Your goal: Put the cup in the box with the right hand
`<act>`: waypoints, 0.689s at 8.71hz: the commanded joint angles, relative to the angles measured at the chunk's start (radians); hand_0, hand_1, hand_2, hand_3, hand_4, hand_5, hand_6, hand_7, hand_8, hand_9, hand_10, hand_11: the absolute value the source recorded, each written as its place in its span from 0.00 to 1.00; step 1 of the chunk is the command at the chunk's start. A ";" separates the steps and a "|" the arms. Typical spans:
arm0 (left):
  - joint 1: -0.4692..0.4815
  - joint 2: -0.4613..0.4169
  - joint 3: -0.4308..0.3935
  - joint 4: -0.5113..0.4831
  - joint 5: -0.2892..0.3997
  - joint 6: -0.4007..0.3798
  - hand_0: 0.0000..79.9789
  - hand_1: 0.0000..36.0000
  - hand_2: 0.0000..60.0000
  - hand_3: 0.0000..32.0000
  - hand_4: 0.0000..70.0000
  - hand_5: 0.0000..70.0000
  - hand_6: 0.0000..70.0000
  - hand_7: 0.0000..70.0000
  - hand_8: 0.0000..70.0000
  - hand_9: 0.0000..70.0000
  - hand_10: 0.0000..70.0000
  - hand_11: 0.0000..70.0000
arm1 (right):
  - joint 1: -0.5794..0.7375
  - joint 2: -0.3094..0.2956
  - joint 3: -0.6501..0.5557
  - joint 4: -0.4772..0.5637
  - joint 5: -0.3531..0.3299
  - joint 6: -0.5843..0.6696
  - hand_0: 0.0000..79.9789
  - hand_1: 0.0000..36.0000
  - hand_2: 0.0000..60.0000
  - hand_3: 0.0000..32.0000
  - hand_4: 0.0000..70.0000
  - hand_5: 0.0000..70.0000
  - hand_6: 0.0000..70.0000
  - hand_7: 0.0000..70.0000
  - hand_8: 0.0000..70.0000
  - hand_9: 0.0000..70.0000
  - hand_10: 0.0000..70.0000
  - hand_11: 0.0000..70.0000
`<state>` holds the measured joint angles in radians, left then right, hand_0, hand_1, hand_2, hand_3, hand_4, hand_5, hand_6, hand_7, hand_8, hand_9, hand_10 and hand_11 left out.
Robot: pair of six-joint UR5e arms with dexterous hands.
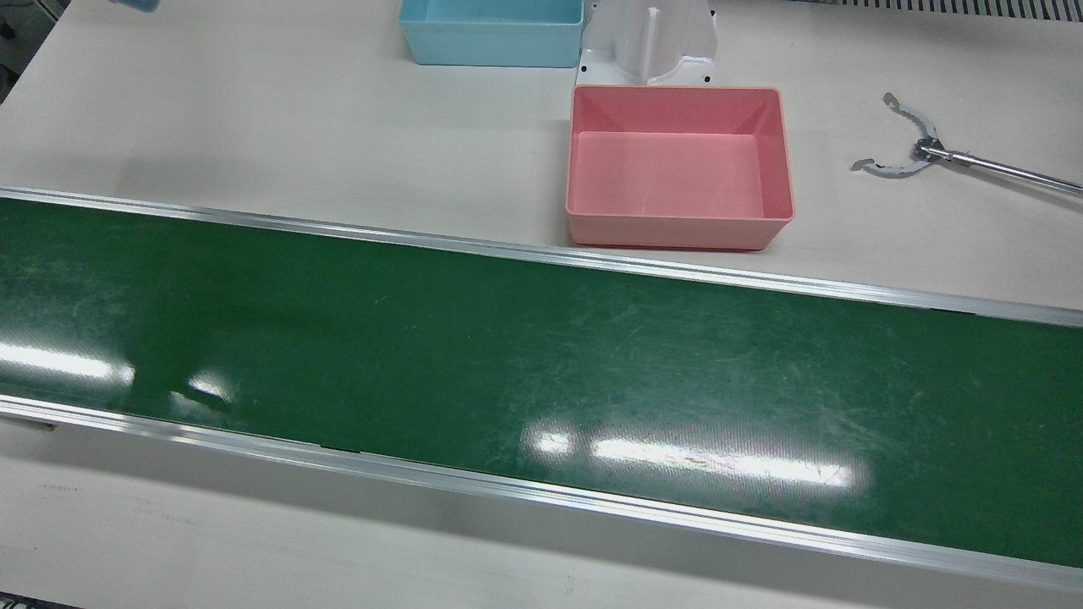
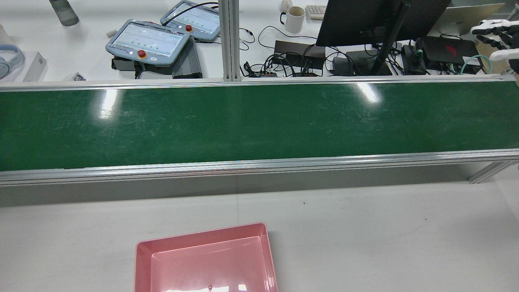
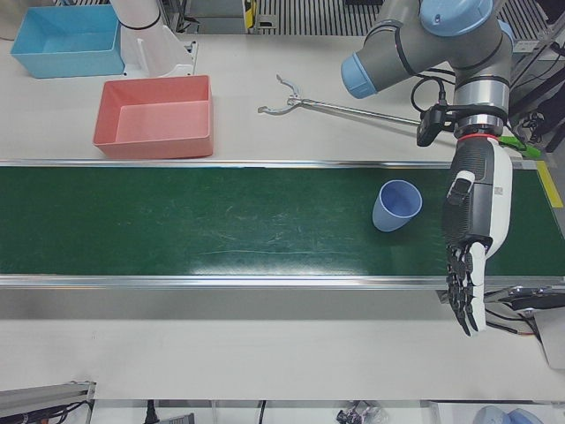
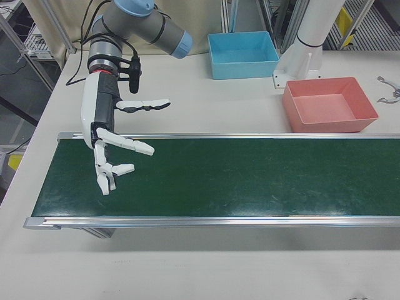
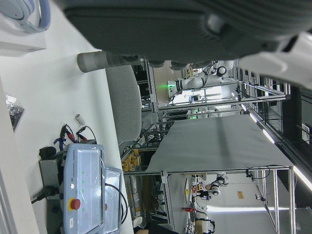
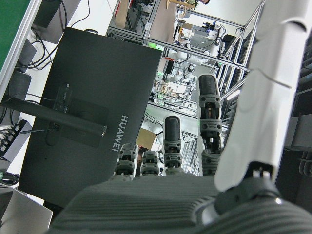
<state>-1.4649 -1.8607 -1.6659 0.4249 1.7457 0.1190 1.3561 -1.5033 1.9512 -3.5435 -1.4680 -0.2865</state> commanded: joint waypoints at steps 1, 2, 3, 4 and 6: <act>0.000 0.000 0.000 0.000 0.000 0.001 0.00 0.00 0.00 0.00 0.00 0.00 0.00 0.00 0.00 0.00 0.00 0.00 | 0.000 0.000 0.000 0.000 -0.002 0.001 0.71 0.34 0.00 0.00 0.60 0.08 0.17 0.72 0.05 0.19 0.12 0.20; 0.000 0.000 0.000 0.000 0.000 0.001 0.00 0.00 0.00 0.00 0.00 0.00 0.00 0.00 0.00 0.00 0.00 0.00 | 0.000 0.000 0.000 0.000 -0.002 0.001 0.71 0.34 0.00 0.00 0.60 0.08 0.17 0.73 0.05 0.18 0.12 0.20; 0.000 0.000 0.000 0.000 0.000 0.001 0.00 0.00 0.00 0.00 0.00 0.00 0.00 0.00 0.00 0.00 0.00 0.00 | 0.000 0.000 0.000 0.000 -0.002 0.001 0.71 0.34 0.00 0.00 0.60 0.08 0.17 0.72 0.05 0.18 0.12 0.20; 0.000 0.000 0.000 0.000 0.000 0.001 0.00 0.00 0.00 0.00 0.00 0.00 0.00 0.00 0.00 0.00 0.00 0.00 | 0.000 0.000 0.000 0.000 -0.002 0.001 0.71 0.35 0.00 0.00 0.59 0.08 0.17 0.72 0.05 0.18 0.12 0.20; 0.000 0.000 0.000 0.000 0.000 0.001 0.00 0.00 0.00 0.00 0.00 0.00 0.00 0.00 0.00 0.00 0.00 0.00 | 0.000 0.000 -0.001 0.000 -0.002 0.000 0.71 0.35 0.00 0.00 0.60 0.08 0.17 0.74 0.05 0.19 0.12 0.20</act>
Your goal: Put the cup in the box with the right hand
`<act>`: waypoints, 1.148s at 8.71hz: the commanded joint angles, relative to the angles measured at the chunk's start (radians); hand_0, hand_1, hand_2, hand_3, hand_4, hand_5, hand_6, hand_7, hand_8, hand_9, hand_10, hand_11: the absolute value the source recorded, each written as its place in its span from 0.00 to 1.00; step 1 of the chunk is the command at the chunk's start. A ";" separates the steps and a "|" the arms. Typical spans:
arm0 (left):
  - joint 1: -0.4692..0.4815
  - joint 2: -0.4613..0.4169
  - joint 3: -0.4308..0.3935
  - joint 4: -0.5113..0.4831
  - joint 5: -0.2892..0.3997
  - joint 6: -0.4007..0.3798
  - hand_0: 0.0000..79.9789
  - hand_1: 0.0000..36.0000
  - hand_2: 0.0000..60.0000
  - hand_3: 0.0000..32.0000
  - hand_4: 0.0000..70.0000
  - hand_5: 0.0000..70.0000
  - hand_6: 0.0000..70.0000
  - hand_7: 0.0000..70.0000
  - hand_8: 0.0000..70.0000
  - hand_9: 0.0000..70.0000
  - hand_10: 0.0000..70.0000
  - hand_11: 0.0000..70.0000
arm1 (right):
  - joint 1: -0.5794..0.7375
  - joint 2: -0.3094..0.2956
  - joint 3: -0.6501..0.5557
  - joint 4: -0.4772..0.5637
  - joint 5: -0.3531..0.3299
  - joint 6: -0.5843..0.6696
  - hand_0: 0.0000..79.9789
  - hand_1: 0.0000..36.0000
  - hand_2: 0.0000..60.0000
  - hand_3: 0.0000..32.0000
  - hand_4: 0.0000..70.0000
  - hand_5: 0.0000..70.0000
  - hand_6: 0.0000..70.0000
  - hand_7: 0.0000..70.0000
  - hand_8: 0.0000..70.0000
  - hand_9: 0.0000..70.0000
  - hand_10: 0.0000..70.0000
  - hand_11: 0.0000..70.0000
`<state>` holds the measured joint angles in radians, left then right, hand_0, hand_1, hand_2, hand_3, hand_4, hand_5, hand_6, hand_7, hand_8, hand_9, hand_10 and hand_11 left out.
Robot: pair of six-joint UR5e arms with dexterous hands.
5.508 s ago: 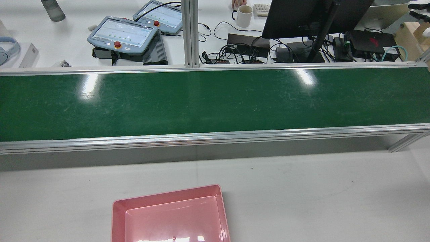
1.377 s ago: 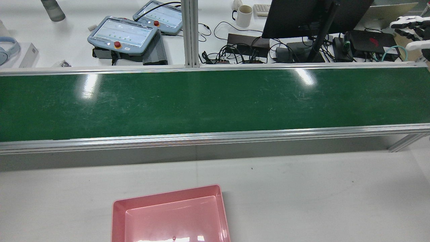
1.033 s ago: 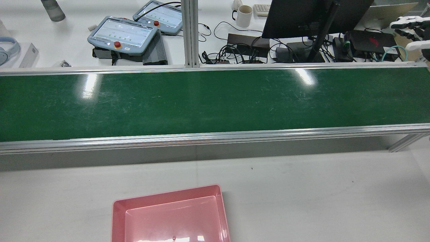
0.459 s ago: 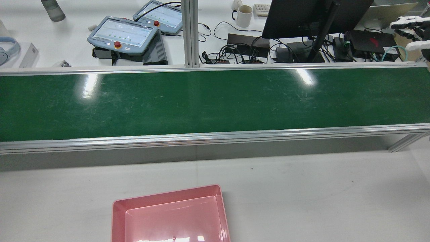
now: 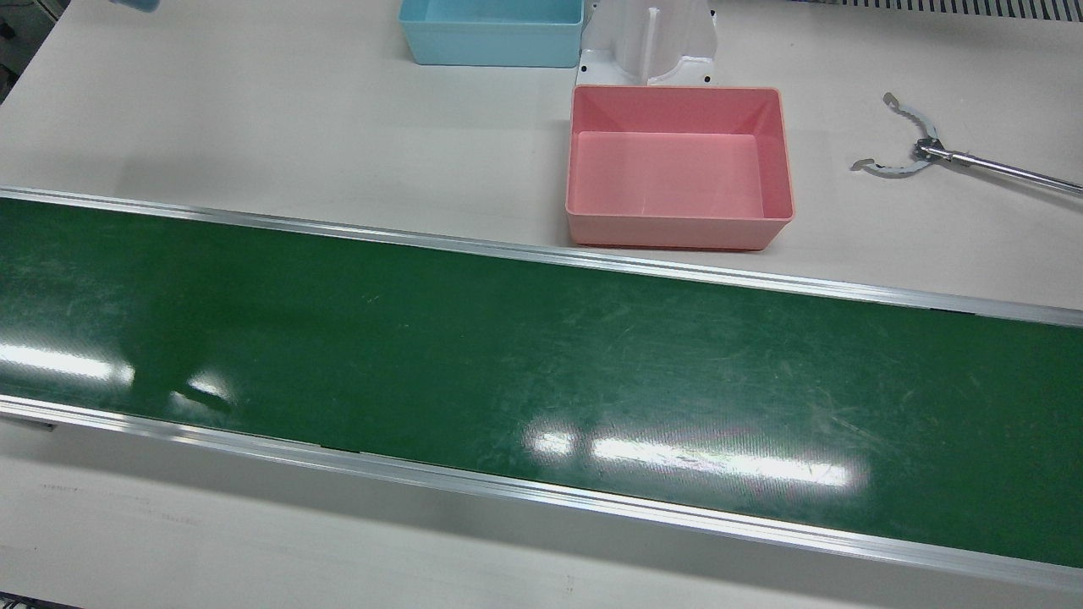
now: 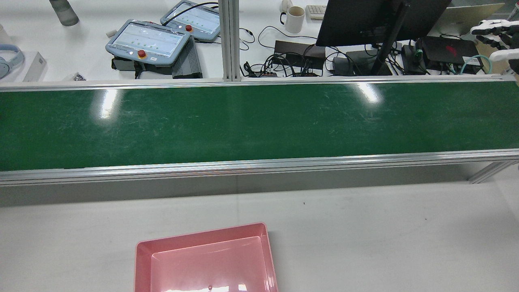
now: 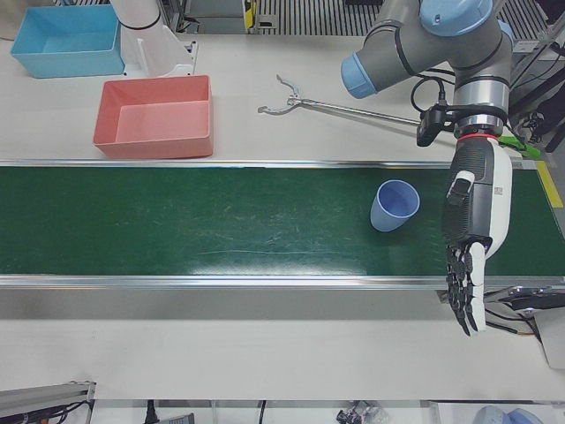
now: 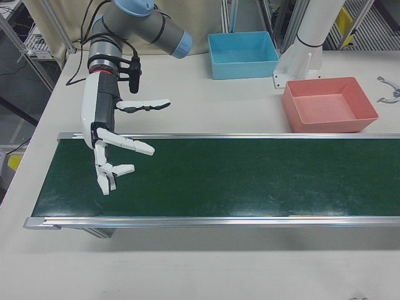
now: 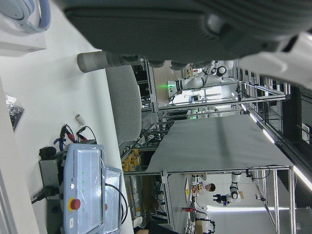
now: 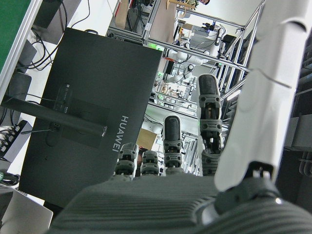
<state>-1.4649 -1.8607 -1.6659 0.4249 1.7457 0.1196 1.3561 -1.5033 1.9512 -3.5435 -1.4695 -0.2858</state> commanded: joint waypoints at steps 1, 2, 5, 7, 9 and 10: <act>0.000 0.000 0.000 0.000 0.000 -0.001 0.00 0.00 0.00 0.00 0.00 0.00 0.00 0.00 0.00 0.00 0.00 0.00 | 0.000 0.000 -0.002 0.000 0.000 0.000 0.71 0.34 0.00 0.00 0.60 0.08 0.17 0.74 0.05 0.19 0.12 0.20; 0.000 0.000 0.000 0.000 0.000 0.000 0.00 0.00 0.00 0.00 0.00 0.00 0.00 0.00 0.00 0.00 0.00 0.00 | 0.000 0.000 0.000 0.000 0.000 -0.001 0.71 0.34 0.00 0.00 0.60 0.08 0.18 0.74 0.05 0.19 0.12 0.20; 0.000 0.000 0.000 0.000 0.000 0.000 0.00 0.00 0.00 0.00 0.00 0.00 0.00 0.00 0.00 0.00 0.00 0.00 | 0.000 0.000 -0.002 0.000 0.000 -0.001 0.71 0.34 0.00 0.00 0.61 0.08 0.17 0.74 0.05 0.19 0.12 0.20; 0.001 0.000 0.000 0.000 0.000 0.000 0.00 0.00 0.00 0.00 0.00 0.00 0.00 0.00 0.00 0.00 0.00 0.00 | 0.000 0.000 -0.002 0.000 0.000 -0.001 0.71 0.34 0.00 0.00 0.61 0.08 0.17 0.74 0.05 0.19 0.12 0.20; 0.000 0.000 0.000 0.000 0.000 0.000 0.00 0.00 0.00 0.00 0.00 0.00 0.00 0.00 0.00 0.00 0.00 0.00 | 0.000 0.000 -0.002 0.000 0.000 -0.001 0.71 0.34 0.00 0.00 0.61 0.08 0.18 0.75 0.05 0.20 0.12 0.20; 0.000 0.000 0.000 0.000 0.000 0.000 0.00 0.00 0.00 0.00 0.00 0.00 0.00 0.00 0.00 0.00 0.00 0.00 | 0.000 0.000 -0.002 0.000 0.000 -0.001 0.71 0.34 0.00 0.00 0.62 0.08 0.18 0.75 0.05 0.19 0.12 0.20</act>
